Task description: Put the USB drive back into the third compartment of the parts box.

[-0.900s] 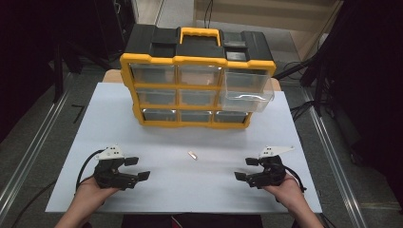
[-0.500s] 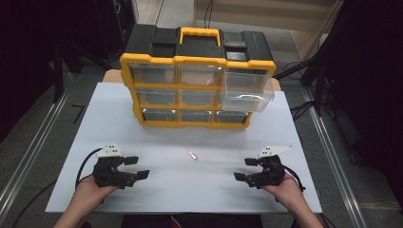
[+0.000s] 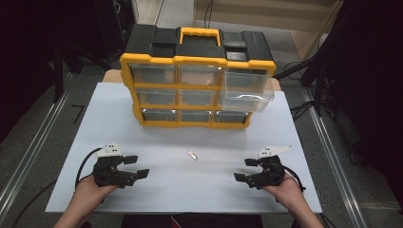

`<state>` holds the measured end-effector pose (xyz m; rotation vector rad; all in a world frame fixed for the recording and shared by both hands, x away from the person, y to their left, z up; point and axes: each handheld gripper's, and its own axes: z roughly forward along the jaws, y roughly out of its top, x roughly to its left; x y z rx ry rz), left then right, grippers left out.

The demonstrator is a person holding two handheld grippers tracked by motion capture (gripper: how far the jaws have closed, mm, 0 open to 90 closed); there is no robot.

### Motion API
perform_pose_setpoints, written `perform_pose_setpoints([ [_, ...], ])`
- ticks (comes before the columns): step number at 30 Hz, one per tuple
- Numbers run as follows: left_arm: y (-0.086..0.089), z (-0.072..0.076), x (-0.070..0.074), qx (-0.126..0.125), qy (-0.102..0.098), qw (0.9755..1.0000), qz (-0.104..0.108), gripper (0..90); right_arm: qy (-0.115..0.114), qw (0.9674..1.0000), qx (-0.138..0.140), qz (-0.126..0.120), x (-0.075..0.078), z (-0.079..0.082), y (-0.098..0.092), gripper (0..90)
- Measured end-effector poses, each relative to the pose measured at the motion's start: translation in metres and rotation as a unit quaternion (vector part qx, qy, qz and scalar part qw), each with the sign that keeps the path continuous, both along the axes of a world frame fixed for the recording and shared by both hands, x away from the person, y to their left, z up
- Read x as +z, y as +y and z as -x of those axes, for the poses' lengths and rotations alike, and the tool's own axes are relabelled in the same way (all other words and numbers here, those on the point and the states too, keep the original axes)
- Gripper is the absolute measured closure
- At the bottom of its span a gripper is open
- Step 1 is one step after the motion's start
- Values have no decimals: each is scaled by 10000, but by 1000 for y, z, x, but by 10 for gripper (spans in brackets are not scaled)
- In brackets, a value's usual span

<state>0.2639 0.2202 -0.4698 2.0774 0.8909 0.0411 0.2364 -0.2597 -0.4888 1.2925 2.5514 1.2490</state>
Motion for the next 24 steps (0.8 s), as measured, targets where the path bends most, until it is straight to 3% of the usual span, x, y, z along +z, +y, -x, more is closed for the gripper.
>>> perform_pose_setpoints([
  [24, -1, 0, 0, -38, 23, 10000, -17, 250, 3, 10000, 14, 41, 0, -2, 0, 179],
])
